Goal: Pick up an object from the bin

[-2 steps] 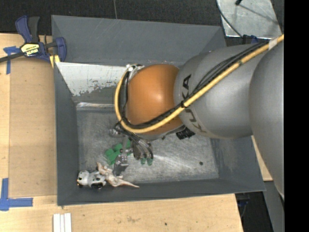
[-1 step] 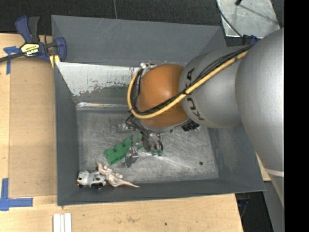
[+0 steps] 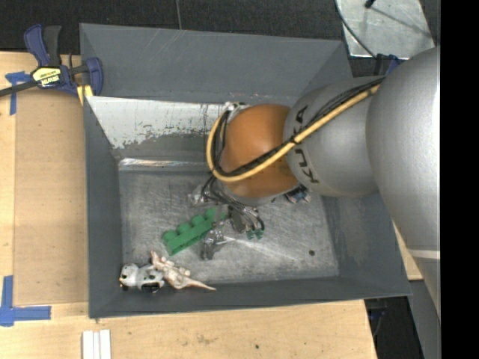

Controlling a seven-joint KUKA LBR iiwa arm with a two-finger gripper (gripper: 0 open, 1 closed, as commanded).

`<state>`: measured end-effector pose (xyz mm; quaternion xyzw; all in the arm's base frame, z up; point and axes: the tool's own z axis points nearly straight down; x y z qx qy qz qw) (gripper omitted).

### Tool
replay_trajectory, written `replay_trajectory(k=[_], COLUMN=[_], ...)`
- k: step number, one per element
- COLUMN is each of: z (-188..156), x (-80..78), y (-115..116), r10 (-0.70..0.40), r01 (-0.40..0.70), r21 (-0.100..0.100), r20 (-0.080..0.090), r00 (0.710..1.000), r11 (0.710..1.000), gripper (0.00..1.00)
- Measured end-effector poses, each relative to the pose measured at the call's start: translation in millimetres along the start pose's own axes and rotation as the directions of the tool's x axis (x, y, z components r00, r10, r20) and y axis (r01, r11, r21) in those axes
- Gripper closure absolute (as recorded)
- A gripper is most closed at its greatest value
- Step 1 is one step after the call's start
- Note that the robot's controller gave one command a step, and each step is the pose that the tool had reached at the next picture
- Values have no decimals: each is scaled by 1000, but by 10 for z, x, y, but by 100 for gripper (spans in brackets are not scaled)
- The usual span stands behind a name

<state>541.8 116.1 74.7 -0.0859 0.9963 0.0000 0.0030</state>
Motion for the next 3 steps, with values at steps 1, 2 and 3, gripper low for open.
replay_trajectory(k=[1, 2, 3], z=[3, -7, -33], x=[98, 36, 23], y=[7, 0, 3], r10=[107, 26, 78], r01=[-107, -26, -78], r21=[-3, 0, -3], r20=[10, -1, 7], r00=[994, 1000, 997], r11=[994, 1000, 997], gripper=[0, 0, 100])
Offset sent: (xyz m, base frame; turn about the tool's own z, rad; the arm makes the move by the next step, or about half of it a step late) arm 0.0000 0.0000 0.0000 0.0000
